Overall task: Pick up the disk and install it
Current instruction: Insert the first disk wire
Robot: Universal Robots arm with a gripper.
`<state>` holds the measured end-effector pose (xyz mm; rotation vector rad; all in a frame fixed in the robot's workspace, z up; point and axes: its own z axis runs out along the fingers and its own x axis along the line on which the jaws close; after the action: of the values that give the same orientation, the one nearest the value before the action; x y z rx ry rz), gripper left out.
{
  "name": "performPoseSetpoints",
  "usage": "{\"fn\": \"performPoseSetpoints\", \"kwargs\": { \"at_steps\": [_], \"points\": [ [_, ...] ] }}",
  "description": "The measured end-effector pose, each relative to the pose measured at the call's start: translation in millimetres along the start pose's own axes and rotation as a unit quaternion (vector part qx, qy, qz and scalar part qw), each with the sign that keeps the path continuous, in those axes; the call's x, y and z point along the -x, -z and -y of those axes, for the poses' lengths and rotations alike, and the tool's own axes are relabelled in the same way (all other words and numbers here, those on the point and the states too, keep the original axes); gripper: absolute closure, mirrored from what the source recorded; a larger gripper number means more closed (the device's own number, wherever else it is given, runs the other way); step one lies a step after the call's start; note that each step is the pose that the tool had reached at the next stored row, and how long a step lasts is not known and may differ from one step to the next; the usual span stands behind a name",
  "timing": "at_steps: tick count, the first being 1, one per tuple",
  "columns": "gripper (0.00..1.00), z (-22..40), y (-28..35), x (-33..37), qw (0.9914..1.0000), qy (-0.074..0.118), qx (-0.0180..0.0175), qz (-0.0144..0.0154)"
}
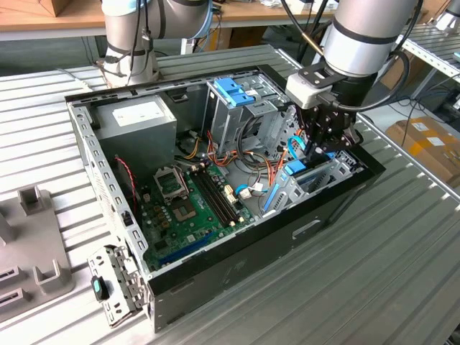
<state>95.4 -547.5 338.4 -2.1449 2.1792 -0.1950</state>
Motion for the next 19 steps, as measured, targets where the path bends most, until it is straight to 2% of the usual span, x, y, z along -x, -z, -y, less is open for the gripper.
{"fn": "performPoseSetpoints", "kwargs": {
  "at_steps": [6, 7, 8, 12, 13, 15, 19],
  "points": [
    [0.84, 0.0, -0.3, 0.1, 1.00000, 0.000, -0.0001, 0.0003],
    [0.83, 0.0, -0.4, 0.0, 1.00000, 0.000, 0.0000, 0.0003],
    [0.76, 0.0, -0.4, 0.0, 1.00000, 0.000, 0.0000, 0.0003],
    [0.76, 0.0, -0.1, 0.0, 1.00000, 0.000, 0.0000, 0.0000],
    [0.76, 0.3, 1.8, 0.0, 1.00000, 0.000, 0.0000, 0.0000],
    [0.76, 1.4, 9.7, -0.3, 1.00000, 0.000, 0.0000, 0.0000],
    [0.76, 2.7, 18.0, -0.6, 1.00000, 0.000, 0.0000, 0.0000]
  ]
}}
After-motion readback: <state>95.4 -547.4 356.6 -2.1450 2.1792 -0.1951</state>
